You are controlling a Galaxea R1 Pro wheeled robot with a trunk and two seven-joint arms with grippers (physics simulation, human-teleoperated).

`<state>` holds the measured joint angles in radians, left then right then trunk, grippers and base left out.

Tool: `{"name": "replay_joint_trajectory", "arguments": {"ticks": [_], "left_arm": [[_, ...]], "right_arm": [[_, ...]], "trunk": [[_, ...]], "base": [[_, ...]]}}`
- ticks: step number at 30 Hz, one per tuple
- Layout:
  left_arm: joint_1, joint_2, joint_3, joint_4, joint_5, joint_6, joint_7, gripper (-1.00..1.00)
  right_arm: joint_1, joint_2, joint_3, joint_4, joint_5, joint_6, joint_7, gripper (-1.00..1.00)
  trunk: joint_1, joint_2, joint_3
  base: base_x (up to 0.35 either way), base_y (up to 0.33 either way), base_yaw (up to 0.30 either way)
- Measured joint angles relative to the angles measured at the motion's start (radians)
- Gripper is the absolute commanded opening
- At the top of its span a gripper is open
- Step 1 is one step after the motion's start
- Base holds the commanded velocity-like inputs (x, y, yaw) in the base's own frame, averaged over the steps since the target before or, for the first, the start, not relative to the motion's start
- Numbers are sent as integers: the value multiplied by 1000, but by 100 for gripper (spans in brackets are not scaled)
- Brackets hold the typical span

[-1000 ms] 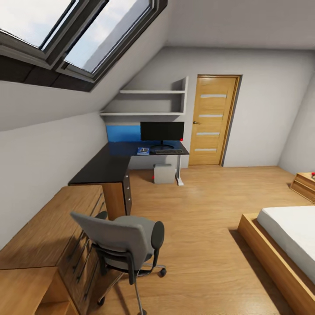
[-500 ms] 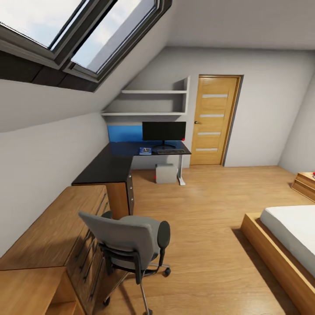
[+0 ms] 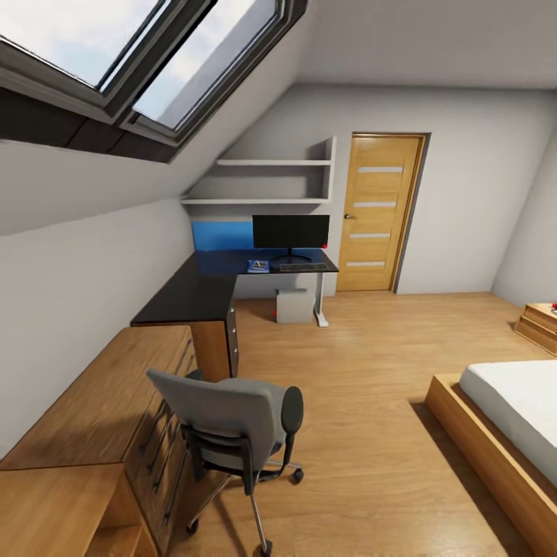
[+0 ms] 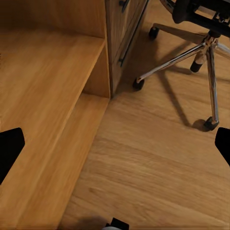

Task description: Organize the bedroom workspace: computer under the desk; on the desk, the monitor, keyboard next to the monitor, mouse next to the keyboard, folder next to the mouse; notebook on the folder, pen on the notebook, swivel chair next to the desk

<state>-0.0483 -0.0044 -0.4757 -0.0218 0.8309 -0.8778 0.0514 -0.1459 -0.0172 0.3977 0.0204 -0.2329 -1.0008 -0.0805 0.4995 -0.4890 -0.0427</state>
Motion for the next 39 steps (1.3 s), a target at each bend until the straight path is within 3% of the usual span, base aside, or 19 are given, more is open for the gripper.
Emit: {"name": "replay_joint_trajectory", "arguments": {"ticks": [25, 35, 39], "left_arm": [[0, 1, 1, -1, 1, -2, 2, 100], [0, 0, -5, -2, 0, 3, 0, 100], [0, 0, -4, -1, 1, 32, 7, 100]], "right_arm": [[0, -1, 0, -1, 0, 3, 2, 100], [0, 0, 3, -2, 0, 54, 2, 100], [0, 0, 2, -5, -1, 77, 0, 100]], "trunk": [[0, 0, 0], [0, 0, 0], [15, -28, -13]], "base": [[-61, 1, 0], [0, 0, 0], [0, 0, 0]]}}
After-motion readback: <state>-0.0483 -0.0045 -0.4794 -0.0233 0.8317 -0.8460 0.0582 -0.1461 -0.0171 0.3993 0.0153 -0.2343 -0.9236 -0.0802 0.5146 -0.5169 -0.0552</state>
